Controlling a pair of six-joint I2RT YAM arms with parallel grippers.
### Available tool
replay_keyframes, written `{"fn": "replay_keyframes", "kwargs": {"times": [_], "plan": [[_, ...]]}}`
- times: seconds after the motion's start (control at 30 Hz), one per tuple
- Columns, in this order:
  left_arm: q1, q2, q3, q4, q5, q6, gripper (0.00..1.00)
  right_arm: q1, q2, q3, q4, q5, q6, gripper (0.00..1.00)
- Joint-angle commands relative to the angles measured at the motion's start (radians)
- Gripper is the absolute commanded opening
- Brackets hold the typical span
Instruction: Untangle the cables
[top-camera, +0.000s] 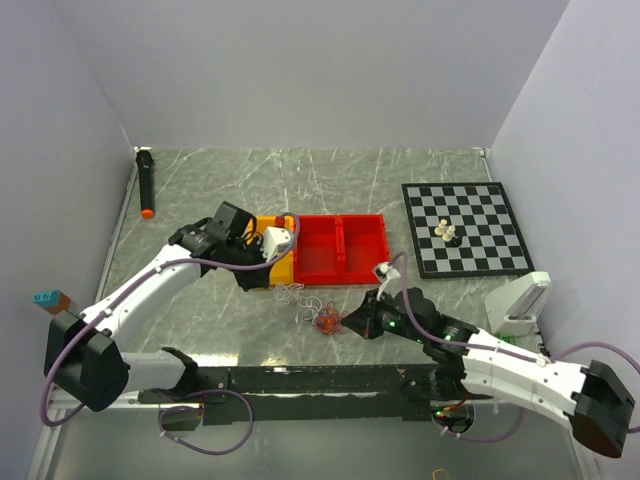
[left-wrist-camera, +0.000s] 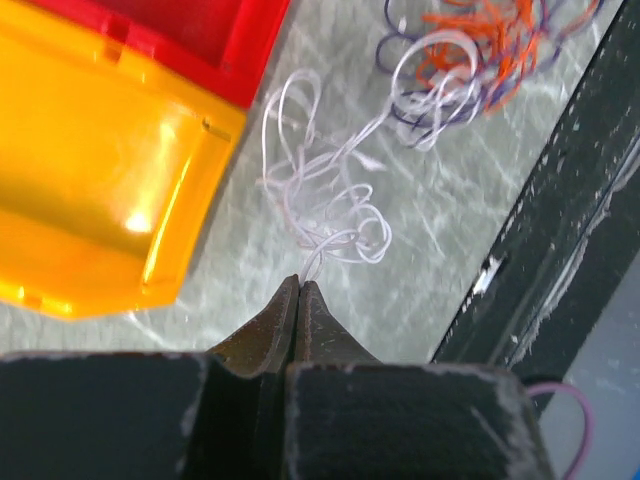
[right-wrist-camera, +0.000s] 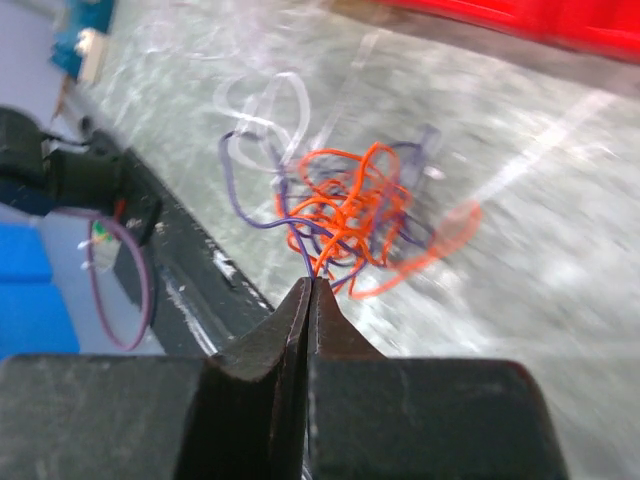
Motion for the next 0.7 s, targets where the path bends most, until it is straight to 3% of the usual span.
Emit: {"fn": "replay_keyframes", "kwargs": {"times": [0.0, 0.17, 0.3, 0.5, 0.67], "plan": [[0.042, -0.059, 0.072, -0.094, -0.029, 0.051, 0.01, 0.006, -0.122, 0.024, -0.261, 0.158, 0.074, 0.0], [0.125, -0.1, 0.157, -0.172, -0.033, 0.082, 0.01, 0.009, -0.28, 0.083, -0.513, 0.328, 0.166, 0.0], [0.18, -0.146, 0.247, -0.22, -0.017, 0.099, 0.01, 0.009, -0.319, 0.127, -0.721, 0.429, 0.298, 0.0], [0.189, -0.218, 0.353, -0.295, 0.013, 0.103, 0.01, 0.01, -0.204, 0.129, -0.806, 0.416, 0.369, 0.0], [0.189, -0.278, 0.456, -0.314, -0.042, 0.088, 0.01, 0.021, -0.065, 0.158, -0.837, 0.414, 0.41, 0.0]]}}
